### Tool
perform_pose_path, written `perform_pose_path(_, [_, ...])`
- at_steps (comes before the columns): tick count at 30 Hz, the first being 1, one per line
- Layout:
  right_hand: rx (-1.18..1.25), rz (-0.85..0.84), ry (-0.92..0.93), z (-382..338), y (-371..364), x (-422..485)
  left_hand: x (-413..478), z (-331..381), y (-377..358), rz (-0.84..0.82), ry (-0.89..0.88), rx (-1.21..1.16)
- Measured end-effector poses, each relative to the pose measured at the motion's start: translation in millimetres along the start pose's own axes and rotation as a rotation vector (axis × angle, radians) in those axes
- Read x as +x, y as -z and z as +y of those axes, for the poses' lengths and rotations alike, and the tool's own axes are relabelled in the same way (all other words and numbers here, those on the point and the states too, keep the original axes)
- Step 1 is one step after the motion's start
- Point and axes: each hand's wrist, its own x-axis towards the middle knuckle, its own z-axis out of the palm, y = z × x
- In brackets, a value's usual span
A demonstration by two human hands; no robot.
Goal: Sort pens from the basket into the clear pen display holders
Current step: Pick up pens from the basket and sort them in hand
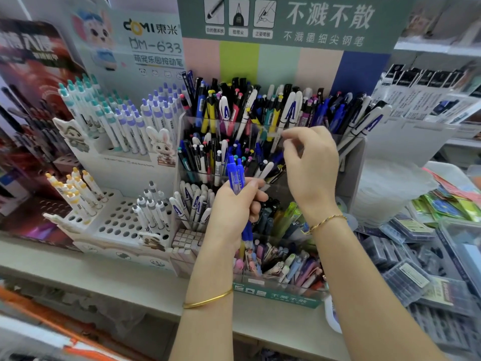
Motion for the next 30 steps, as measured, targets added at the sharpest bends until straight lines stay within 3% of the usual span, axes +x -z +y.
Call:
perform_pose_path(2, [0.170,-0.079,-0.006,-9,8,-1,0,-1,-1,-0.042,-0.009,0.000])
perform_pose_path(4, [0.300,-0.296,-0.039,-18,14,-2,0,-1,-2,-0.077,-0.019,0.008])
perform_pose_path(7, [0.309,-0.550,-0.044,-19,15,-3,-1,-1,-3,-0.104,-0.017,0.023])
perform_pose_path(14, [0.257,-0.693,-0.053,-17,13,5,-1,0,-1,-0.105,-0.039,0.045])
perform_pose_path(18, [0.352,-0.583,-0.114,-19,15,10,-2,1,-1,-0.128,-0.049,0.033])
perform_pose_path(22, [0.367,-0.744,-0.111,-19,18,11,-1,0,0,-0.128,-0.065,0.051])
perform_pose_path(25, [0.396,-0.616,-0.110,-17,14,10,-1,0,-1,-0.136,-0.047,0.026])
perform_pose_path(30, [0.494,0.008,-0.153,-14,11,13,6,-3,3,0.103,-0.069,0.090])
